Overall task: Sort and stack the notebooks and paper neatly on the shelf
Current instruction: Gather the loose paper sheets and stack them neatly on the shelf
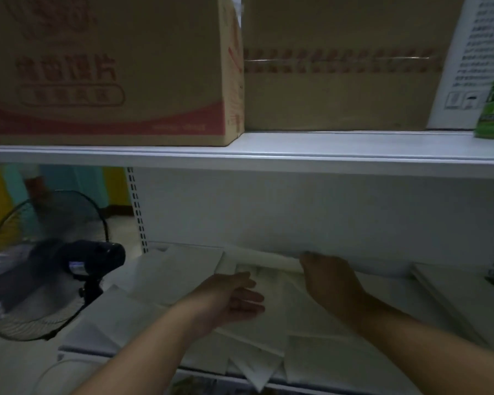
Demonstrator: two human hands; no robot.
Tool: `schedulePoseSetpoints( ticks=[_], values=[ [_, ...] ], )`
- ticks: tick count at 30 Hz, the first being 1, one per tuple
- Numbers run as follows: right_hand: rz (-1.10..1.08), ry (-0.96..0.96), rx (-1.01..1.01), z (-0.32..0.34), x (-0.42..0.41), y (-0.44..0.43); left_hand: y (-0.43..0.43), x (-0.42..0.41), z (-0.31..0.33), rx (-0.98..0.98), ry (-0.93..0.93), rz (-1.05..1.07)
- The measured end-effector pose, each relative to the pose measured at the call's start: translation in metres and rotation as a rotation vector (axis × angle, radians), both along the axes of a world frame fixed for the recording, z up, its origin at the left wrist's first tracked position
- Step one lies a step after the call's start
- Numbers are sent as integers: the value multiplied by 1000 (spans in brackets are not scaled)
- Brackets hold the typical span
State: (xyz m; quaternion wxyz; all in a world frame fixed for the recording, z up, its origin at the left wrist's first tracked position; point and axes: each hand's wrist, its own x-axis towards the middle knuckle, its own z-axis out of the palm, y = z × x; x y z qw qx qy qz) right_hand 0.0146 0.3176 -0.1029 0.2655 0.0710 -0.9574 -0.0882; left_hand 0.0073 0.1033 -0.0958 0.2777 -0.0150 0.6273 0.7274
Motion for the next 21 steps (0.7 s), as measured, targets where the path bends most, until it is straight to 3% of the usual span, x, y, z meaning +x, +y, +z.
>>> schedulePoseSetpoints(
  ticks=[4,7,10,13,16,21],
  values=[
    [-6,73,-107,25,18,-13,31,-12,15,314,-107,-1],
    [70,85,-23,12,35,-29,49,-27,12,510,-51,58],
    [166,49,-153,-1,43,-24,50,-36,-7,607,86,145],
    [-49,-100,-341,-8,45,-6,31,-45,-13,596,172,256],
    [-341,-550,-319,-29,45,7,10,-57,-17,497,171,298],
    [-339,-444,-163,-36,35,3,-18,-57,-19,415,199,148]
  ],
)
